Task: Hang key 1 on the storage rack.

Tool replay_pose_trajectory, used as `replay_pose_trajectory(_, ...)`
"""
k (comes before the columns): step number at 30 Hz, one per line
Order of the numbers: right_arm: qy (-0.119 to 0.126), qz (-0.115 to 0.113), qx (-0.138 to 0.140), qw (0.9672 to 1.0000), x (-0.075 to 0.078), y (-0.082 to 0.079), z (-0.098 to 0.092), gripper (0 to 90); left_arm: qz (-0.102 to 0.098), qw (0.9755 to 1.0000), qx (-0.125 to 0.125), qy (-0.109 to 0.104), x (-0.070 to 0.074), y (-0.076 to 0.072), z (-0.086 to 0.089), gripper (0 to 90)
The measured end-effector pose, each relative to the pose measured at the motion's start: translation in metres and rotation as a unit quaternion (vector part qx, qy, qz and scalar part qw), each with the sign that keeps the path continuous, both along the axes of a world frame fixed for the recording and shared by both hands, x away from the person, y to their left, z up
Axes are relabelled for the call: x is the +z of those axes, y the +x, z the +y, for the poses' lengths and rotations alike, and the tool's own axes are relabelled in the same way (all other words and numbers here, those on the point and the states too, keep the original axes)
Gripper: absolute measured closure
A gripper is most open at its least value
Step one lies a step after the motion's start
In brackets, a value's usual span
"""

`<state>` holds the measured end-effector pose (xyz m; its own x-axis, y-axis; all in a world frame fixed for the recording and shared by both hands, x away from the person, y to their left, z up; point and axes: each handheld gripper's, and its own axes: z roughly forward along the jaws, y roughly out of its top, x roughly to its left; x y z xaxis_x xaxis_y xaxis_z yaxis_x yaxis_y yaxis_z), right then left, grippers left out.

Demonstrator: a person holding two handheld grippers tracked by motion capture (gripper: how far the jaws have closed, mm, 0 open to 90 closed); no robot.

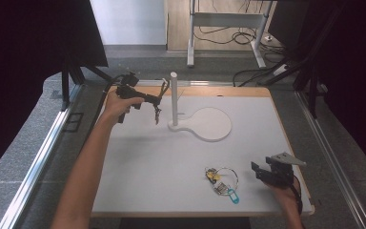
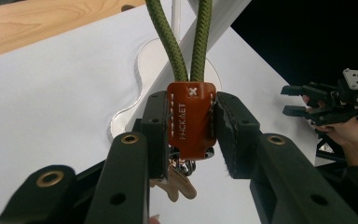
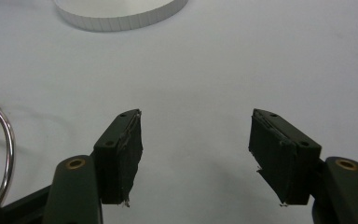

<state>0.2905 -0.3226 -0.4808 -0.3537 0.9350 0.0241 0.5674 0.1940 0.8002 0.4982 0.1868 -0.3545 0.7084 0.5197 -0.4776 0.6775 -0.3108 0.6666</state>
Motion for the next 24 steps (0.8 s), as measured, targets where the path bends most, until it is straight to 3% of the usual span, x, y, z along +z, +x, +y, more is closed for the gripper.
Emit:
replay_pose_trajectory(7, 0.0, 0.0, 0.0, 1.0, 0.0, 0.0, 0.0, 34.8, 0.003, 0.9998, -0.008, 0.015, -0.008, 0.0, -0.008, 66.7)
replay_pose_trajectory(24, 0.0, 0.003, 0.001, 1.0, -0.001, 0.001, 0.001, 34.7, -0.001, 0.9998, -0.006, 0.021, -0.012, -0.001, -0.015, 66.2)
